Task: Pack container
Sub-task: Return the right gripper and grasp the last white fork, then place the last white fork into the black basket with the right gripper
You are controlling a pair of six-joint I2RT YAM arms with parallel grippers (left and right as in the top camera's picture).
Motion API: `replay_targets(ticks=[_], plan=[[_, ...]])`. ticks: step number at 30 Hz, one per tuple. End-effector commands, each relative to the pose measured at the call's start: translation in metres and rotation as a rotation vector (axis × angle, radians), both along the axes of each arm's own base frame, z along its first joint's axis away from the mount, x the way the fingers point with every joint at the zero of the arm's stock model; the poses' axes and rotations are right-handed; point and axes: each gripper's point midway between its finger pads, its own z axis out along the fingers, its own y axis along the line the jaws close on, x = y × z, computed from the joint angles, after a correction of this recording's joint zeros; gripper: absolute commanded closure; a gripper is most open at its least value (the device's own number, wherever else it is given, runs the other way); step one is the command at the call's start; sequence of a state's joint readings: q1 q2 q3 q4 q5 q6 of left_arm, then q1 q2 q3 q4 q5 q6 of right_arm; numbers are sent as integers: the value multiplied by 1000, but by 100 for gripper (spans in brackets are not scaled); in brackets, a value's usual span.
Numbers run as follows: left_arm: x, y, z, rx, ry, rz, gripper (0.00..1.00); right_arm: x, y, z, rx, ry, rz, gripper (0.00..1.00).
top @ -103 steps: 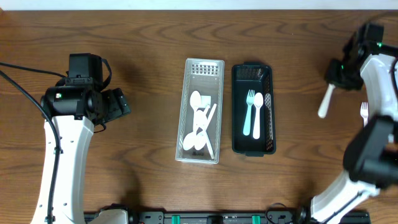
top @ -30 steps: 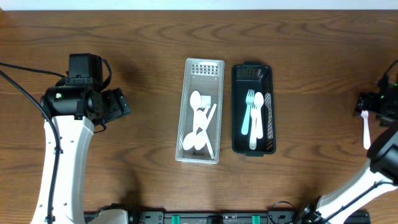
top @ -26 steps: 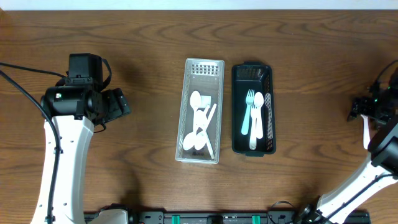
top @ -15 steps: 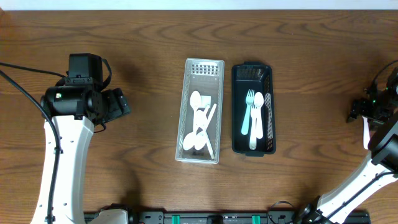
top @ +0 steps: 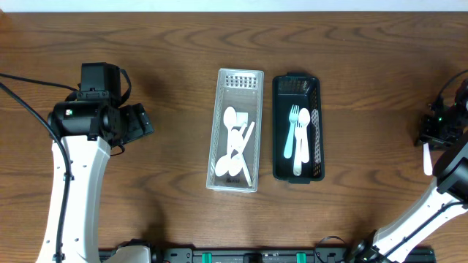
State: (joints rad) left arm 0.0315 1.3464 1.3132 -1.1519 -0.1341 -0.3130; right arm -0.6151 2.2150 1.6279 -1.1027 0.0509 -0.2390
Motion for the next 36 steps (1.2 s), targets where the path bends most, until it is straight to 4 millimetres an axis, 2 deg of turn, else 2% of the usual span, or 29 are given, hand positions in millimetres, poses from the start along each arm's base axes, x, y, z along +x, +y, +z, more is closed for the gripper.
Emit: replay_targets(ticks=[1, 13, 23, 25, 27, 28, 31, 33, 36], plan=[[-1, 1, -2, 11, 14, -11, 2, -3, 9, -20, 66, 16, -10, 66], [-1, 1, -3, 11, 14, -11, 2, 2, 16, -20, 80, 6, -6, 80], [-1, 1, -3, 11, 14, -11, 2, 9, 26, -20, 86, 3, -9, 84], [-1, 1, -3, 11, 14, -11, 2, 10, 28, -20, 87, 1, -19, 87], [-1, 1, -3, 11, 14, -11, 2, 12, 31, -19, 84, 5, -45, 99], [-1, 1, -3, 11, 14, -11, 2, 13, 32, -17, 82, 9, -65, 99], [-1, 1, -3, 11, 14, -11, 2, 18, 41, -6, 92, 10, -95, 99], [-1, 1, -3, 11, 14, -11, 2, 27, 49, 10, 105, -17, -99, 99], [-1, 1, -3, 11, 14, -11, 2, 47, 64, 51, 110, -97, -75, 99]])
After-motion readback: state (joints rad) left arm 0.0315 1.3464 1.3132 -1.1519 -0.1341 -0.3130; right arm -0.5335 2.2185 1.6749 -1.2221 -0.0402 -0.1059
